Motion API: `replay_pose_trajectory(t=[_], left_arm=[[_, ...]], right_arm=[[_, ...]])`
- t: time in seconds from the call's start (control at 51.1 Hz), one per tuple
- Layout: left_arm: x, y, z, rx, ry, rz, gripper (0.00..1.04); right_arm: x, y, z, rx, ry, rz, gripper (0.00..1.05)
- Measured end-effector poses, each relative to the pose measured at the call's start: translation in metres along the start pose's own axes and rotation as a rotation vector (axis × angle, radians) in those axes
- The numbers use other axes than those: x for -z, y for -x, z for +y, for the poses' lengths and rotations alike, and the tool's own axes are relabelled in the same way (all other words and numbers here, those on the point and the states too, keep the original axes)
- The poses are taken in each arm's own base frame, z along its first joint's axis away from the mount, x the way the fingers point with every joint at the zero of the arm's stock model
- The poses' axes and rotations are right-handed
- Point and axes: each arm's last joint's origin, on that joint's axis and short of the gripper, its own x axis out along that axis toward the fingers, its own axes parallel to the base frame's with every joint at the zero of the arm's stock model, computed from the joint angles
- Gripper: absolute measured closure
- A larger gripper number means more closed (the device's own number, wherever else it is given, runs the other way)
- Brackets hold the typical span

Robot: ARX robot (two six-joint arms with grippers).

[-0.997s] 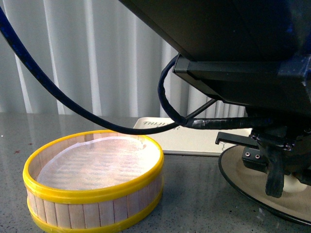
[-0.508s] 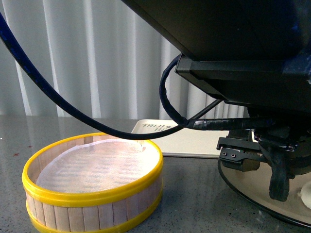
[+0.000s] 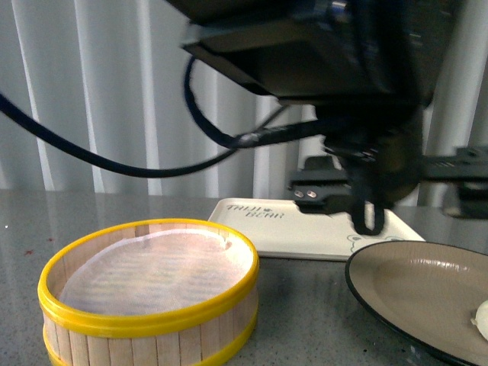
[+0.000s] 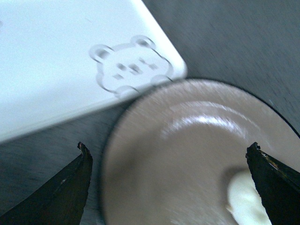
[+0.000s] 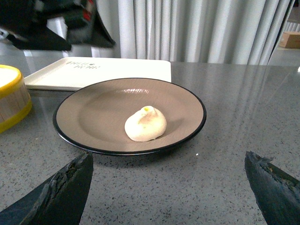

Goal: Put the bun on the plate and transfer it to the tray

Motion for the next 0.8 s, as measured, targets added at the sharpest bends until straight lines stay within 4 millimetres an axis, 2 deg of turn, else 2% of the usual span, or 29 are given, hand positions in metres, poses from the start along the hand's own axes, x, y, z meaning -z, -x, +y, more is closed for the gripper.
replay_pose_trajectory(t=[0.059,0.117,0.137,0.176,0.215,0.293,0.352,0.411,0.508,0.567,0.626,0.723,0.802], left_arm=[[-0.02,0.013,0.034,-0.113,0.08,-0.059,0.07],[-0.03,0.024,0.066,-0.218,0.159,-0.083,0.07],[-0.031,0.025,0.071,-0.238,0.167,-0.084,0.07],[-0.035,0.038,0.104,-0.365,0.224,-0.084,0.07],[-0.033,0.045,0.124,-0.466,0.238,-0.074,0.07],[-0.031,0.051,0.148,-0.559,0.262,-0.073,0.07],[-0.031,0.052,0.156,-0.579,0.273,-0.073,0.07],[-0.029,0.051,0.155,-0.571,0.271,-0.066,0.07],[-0.021,0.056,0.153,-0.511,0.177,-0.227,0.19],[-0.01,0.067,0.153,-0.47,0.114,-0.341,0.28],[0.008,0.087,0.158,-0.458,0.059,-0.442,0.38],[0.036,0.122,0.173,-0.488,0.023,-0.528,0.54],[0.061,0.141,0.184,-0.516,0.013,-0.533,0.67]], right_arm=[[0.0,0.0,0.0,0.0,0.0,0.0,0.09],[0.0,0.0,0.0,0.0,0.0,0.0,0.09],[0.0,0.0,0.0,0.0,0.0,0.0,0.09],[0.0,0.0,0.0,0.0,0.0,0.0,0.09],[0.0,0.0,0.0,0.0,0.0,0.0,0.09],[0.0,0.0,0.0,0.001,0.0,0.0,0.09],[0.0,0.0,0.0,0.0,0.0,0.0,0.09],[0.0,0.0,0.0,-0.001,0.0,0.0,0.09],[0.0,0.0,0.0,0.0,0.0,0.0,0.09],[0.0,0.0,0.0,0.003,0.0,0.0,0.09],[0.0,0.0,0.0,0.003,0.0,0.0,0.09],[0.0,0.0,0.0,0.002,0.0,0.0,0.09],[0.0,0.0,0.0,0.0,0.0,0.0,0.09]])
